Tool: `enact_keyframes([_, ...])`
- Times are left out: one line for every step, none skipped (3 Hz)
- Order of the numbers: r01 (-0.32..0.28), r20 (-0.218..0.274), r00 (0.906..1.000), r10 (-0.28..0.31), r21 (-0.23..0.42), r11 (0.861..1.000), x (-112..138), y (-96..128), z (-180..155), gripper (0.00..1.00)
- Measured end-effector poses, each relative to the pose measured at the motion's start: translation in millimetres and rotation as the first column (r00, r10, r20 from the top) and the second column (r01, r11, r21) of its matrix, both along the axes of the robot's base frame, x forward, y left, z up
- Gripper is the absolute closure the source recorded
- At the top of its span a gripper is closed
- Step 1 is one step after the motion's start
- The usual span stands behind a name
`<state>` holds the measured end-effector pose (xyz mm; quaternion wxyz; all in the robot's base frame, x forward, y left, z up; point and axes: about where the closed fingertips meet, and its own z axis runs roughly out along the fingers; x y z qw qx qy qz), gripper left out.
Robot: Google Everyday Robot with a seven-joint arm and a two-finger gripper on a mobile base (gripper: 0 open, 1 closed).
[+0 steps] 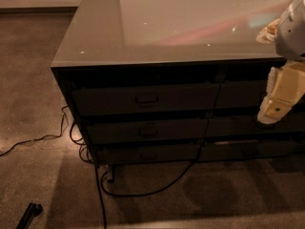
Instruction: Open top drawer
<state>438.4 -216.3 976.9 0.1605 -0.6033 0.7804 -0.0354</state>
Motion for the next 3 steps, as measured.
enact_keyframes([0.0, 0.0, 1.0, 0.0, 0.0, 1.0, 0.0, 0.0, 0.0, 0.0])
enact_keyframes([-0.034, 0.003, 0.9994, 0.034, 0.001, 0.999, 2.3, 11.8, -8.0, 0.0])
enact_keyframes([-0.094, -0.035, 0.9948, 0.095, 0.041, 0.995, 4.8, 41.6, -47.2, 0.0])
